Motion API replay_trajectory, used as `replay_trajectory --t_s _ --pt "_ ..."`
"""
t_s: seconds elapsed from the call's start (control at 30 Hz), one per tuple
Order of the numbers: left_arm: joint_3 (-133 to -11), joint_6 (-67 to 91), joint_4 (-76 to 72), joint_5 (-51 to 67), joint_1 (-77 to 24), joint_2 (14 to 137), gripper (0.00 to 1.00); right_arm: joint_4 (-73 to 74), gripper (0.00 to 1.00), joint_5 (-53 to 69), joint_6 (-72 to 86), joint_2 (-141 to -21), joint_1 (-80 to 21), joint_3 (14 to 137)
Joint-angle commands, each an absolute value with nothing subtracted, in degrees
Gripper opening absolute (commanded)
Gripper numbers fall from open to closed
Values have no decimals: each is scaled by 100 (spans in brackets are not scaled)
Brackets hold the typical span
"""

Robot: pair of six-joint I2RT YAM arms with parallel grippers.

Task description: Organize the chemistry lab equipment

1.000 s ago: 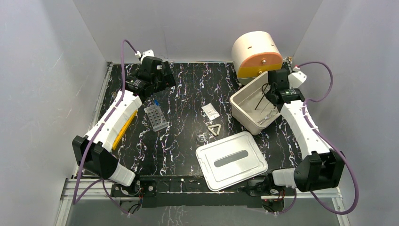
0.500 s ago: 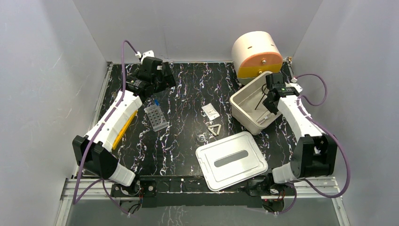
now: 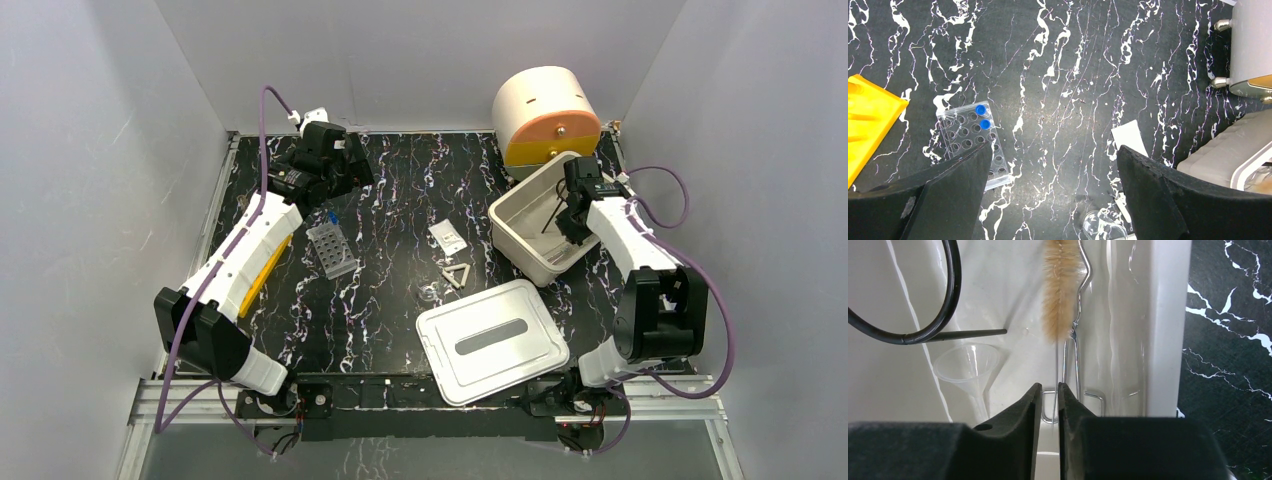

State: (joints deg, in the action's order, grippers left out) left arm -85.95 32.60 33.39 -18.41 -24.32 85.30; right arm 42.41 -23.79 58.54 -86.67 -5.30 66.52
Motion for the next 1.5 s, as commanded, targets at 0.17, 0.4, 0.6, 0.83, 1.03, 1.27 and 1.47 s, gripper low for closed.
replay_trajectory --t_s 0.17,0.4,0.6,0.83,1.03,1.27,1.47 --pt "-8595 3260 3276 -1847 -2404 8411 95 4084 41 -2557 5641 -8449 -503 6973" --pt "-8506 3251 3158 -1504 -2399 8442 96 3792 42 -2417 4178 -8142 -581 7674" --pt "-8425 3303 3031 -1068 -2400 8472 96 3434 53 -2269 3029 -8016 -1335 8193" --pt "-8566 3134 3135 -1478 -2400 8439 98 3479 60 -2254 2457 -8516 -2950 8809" --pt "-8743 3105 3345 -2148 -2402 8412 98 3620 61 -2245 2585 -9076 -3801 8743" --pt "-8737 3066 3385 -2363 -2398 8397 98 3640 56 -2133 3081 -9541 -4193 8151" --pt "-8736 3007 3292 -2250 -2399 8430 98 3831 47 -2495 3850 -10009 -4644 7641"
